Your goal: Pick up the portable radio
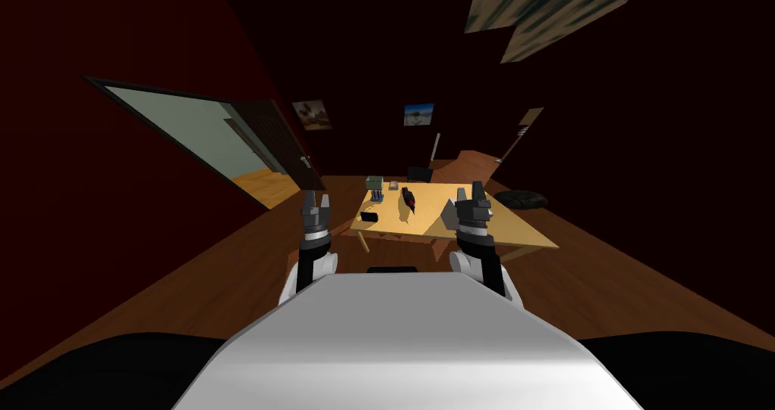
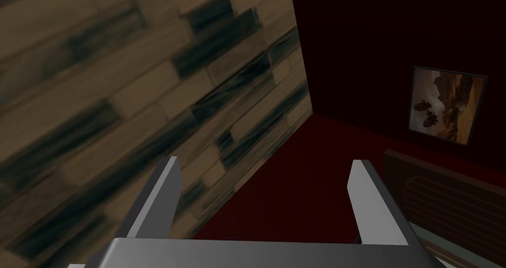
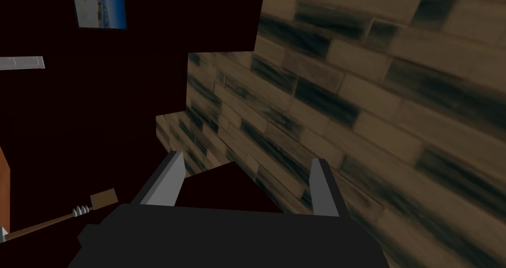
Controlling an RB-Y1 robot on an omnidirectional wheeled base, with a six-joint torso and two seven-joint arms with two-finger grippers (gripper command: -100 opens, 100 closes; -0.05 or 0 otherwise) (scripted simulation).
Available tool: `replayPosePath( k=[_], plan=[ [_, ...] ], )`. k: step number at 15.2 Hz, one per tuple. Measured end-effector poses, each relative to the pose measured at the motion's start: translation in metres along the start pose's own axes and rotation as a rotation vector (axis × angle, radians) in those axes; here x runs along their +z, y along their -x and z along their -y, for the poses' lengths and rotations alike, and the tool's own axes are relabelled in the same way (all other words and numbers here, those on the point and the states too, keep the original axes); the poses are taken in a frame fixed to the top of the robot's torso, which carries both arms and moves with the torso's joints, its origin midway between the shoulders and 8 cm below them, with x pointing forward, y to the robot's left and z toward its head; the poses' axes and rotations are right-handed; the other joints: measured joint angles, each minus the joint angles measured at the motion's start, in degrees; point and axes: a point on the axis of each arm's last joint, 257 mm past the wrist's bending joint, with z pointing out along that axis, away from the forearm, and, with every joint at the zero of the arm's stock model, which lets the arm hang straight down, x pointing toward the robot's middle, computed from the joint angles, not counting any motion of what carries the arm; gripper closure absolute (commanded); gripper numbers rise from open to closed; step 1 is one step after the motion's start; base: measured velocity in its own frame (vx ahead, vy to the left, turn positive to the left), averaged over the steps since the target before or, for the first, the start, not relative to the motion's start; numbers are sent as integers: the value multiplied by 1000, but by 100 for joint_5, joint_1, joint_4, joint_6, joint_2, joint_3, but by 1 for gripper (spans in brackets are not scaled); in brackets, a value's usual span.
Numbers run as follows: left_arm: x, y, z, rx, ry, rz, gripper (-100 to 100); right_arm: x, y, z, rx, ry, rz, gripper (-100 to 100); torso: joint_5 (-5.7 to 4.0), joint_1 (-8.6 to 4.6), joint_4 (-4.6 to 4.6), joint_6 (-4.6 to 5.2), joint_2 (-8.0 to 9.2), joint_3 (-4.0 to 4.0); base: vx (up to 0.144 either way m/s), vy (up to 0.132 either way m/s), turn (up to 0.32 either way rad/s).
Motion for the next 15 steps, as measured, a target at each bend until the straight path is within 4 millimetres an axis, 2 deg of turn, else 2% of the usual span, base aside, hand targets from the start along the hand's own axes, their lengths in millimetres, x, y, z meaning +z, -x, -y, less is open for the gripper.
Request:
replayPosePath(
  k=[2,10,13,15],
  plan=[
    [0,-1,-8,2,19,-19,-100,0,0,0,0,0,0,0,1,7,0,1,-1,-1,5,29,-84],
    [-7,5,-69,-16,202,-65,-100,0,0,0,0,0,0,0,6,25,-1,2,-3,-2,3,53,-102],
    [-8,13,-96,-26,273,-66,-100,0,0,0,0,0,0,0,6,28,-2,1,-6,-4,6,53,-86],
    [-11,18,-106,-31,312,-66,-100,0,0,0,0,0,0,0,5,25,-1,1,-4,-2,1,49,-106]
  ],
)
